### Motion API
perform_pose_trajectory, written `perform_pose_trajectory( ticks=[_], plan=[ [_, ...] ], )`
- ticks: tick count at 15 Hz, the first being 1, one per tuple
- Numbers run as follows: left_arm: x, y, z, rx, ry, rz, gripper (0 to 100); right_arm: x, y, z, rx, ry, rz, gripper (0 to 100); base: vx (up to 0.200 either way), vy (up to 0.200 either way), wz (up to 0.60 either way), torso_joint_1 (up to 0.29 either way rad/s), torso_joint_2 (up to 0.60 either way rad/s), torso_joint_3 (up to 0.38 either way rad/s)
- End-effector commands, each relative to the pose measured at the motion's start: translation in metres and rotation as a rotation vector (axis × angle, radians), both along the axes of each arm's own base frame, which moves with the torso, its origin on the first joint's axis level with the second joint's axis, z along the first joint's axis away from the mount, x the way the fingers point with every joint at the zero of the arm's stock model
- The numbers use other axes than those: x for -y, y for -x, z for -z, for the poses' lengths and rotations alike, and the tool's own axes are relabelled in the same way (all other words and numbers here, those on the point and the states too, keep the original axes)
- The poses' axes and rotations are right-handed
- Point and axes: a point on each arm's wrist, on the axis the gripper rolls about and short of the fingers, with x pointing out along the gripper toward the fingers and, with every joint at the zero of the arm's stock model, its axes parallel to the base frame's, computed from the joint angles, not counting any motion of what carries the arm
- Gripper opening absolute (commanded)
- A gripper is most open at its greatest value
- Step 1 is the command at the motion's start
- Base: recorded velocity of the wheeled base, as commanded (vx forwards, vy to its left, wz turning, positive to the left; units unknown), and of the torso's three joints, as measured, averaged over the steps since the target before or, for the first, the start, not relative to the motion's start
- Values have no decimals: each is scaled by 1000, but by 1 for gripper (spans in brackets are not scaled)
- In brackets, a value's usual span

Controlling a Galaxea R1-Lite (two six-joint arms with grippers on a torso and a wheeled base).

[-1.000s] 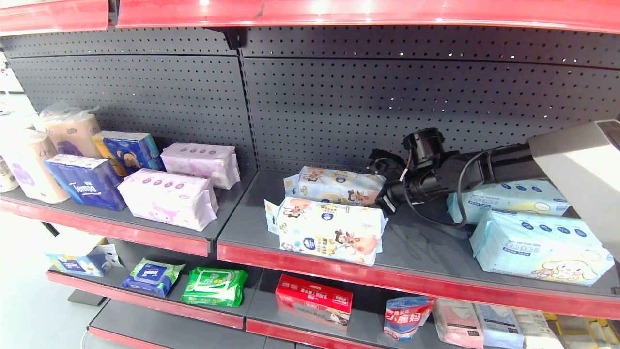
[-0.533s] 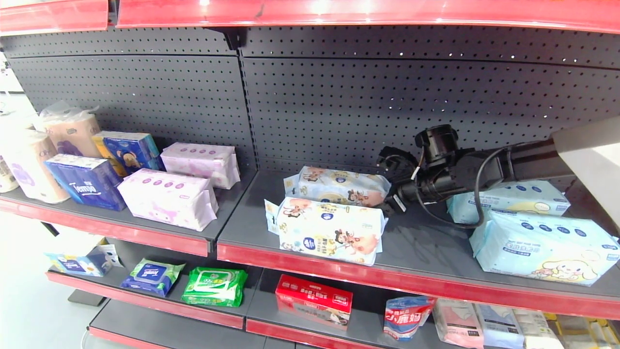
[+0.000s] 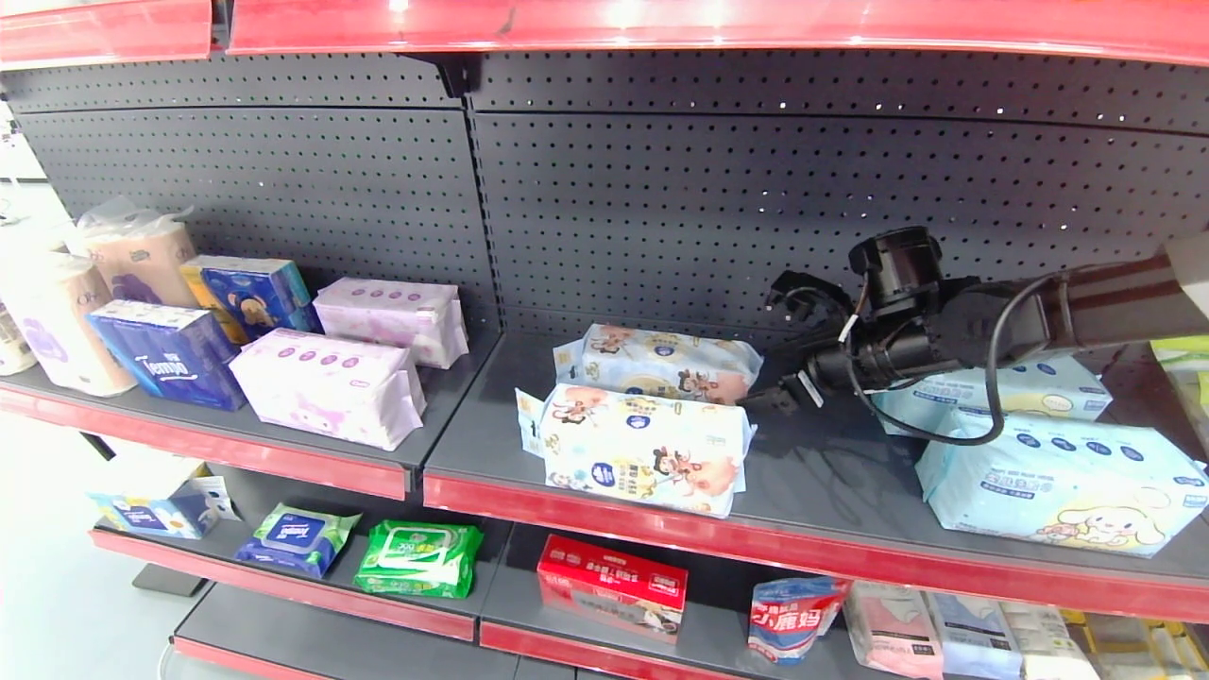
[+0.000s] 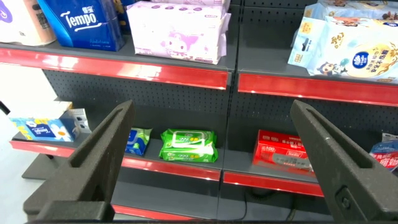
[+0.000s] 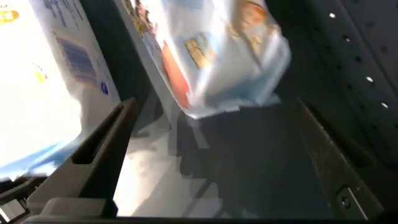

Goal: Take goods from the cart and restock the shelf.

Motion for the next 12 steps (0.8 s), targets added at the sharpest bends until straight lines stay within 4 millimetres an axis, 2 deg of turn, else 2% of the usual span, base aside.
perform_pose_trajectory(
  ticks=[1,4,8,12],
  plan=[
    [0,0,0,-1,0,0,100,7,10,-10,13,-3,11,100,0,0,0,0,0,0],
    [0,0,0,-1,0,0,100,14,23,-7,0,-2,39,100,0,0,0,0,0,0],
    [0,0,0,-1,0,0,100,19,22,-7,15,3,103,100,0,0,0,0,0,0],
    [0,0,0,-1,0,0,100,14,19,-11,50,-16,189,100,0,0,0,0,0,0]
  ],
)
